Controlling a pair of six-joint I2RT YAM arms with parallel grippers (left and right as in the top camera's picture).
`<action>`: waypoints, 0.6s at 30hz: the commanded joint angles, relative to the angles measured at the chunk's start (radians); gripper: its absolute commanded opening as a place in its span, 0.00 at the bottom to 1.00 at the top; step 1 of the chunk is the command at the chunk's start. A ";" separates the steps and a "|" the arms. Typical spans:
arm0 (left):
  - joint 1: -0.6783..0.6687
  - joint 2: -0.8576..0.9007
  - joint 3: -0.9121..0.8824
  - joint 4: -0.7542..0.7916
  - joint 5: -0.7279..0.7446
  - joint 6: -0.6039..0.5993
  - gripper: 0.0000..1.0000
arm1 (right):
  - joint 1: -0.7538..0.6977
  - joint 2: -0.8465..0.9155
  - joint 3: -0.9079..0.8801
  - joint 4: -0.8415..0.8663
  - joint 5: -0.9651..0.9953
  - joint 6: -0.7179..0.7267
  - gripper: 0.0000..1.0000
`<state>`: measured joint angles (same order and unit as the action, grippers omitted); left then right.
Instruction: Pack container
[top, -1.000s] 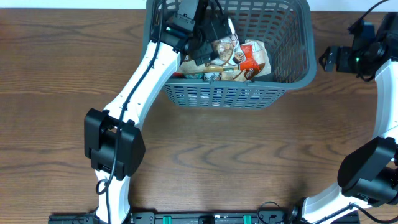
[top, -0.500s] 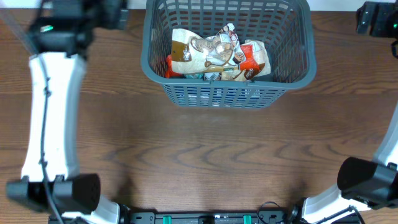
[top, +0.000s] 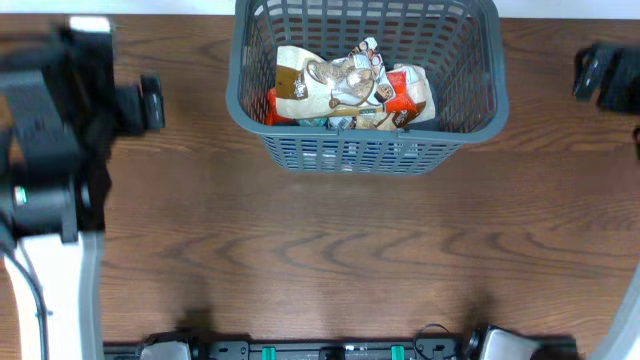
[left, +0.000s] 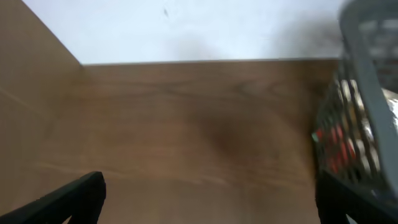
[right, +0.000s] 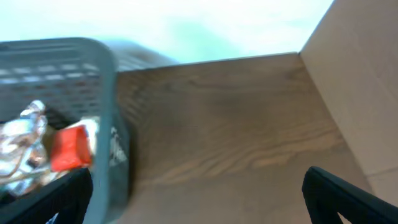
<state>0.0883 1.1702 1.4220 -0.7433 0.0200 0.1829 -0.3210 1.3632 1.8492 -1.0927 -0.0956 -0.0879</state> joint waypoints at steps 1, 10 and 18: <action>0.000 -0.150 -0.185 0.029 0.074 -0.029 0.99 | 0.049 -0.169 -0.190 0.002 0.002 0.035 0.99; 0.000 -0.477 -0.513 0.022 0.164 -0.062 0.99 | 0.258 -0.579 -0.665 -0.061 -0.010 0.012 0.99; 0.000 -0.632 -0.618 0.022 0.164 -0.062 0.99 | 0.331 -0.676 -0.863 -0.140 0.017 0.012 0.99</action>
<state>0.0879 0.5507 0.8158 -0.7273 0.1673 0.1307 -0.0040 0.6971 1.0264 -1.2346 -0.1024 -0.0795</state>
